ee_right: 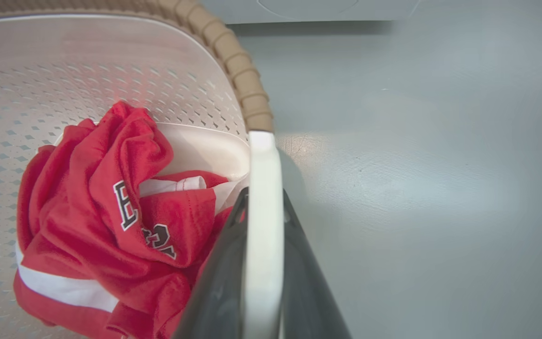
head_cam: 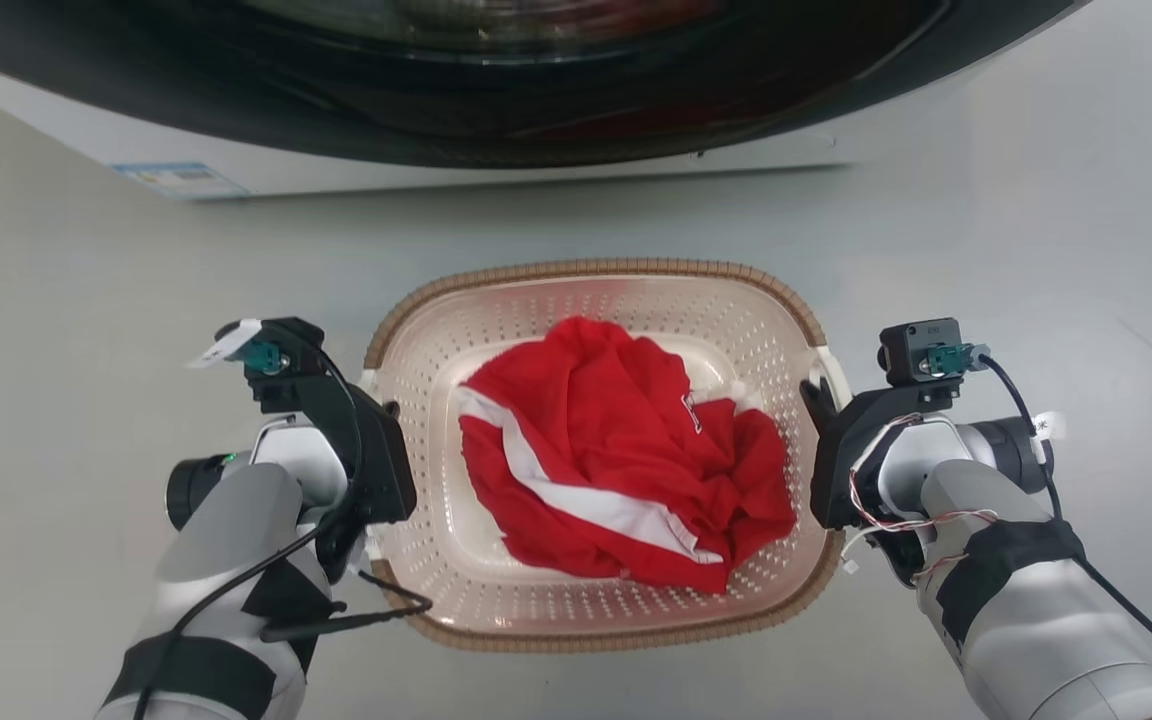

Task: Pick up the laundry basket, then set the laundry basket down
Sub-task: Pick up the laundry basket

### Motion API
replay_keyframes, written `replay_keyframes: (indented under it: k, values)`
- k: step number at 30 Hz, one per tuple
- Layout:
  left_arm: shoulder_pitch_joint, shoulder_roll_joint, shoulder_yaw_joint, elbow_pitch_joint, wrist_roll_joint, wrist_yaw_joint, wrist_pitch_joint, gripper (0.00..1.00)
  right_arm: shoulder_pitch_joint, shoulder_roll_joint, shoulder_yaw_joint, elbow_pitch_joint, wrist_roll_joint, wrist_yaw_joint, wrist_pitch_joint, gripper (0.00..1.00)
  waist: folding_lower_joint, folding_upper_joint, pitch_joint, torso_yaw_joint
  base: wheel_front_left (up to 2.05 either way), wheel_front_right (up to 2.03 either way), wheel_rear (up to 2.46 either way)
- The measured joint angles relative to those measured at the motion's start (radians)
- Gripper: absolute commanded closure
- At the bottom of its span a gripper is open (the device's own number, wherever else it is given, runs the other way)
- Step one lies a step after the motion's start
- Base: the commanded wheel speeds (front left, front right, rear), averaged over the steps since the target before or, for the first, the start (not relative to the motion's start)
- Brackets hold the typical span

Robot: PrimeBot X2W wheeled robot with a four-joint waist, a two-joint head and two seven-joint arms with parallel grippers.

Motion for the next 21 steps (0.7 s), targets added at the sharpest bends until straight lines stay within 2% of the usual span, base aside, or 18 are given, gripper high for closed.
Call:
replay_keyframes:
  k: [6,21]
  values:
    - [0.023,-0.002,-0.004,0.005,-0.009,0.0,0.05,1.0,0.003,0.003,0.009,0.03,0.013,0.009,0.044,1.0,0.0,0.0,-0.074,-0.004,0.0,0.0,0.0]
    - [0.094,-0.002,-0.02,0.022,-0.065,0.0,0.17,1.0,0.103,0.004,0.069,0.009,0.119,0.01,0.147,1.0,0.0,0.0,-0.268,-0.008,0.0,0.0,0.0]
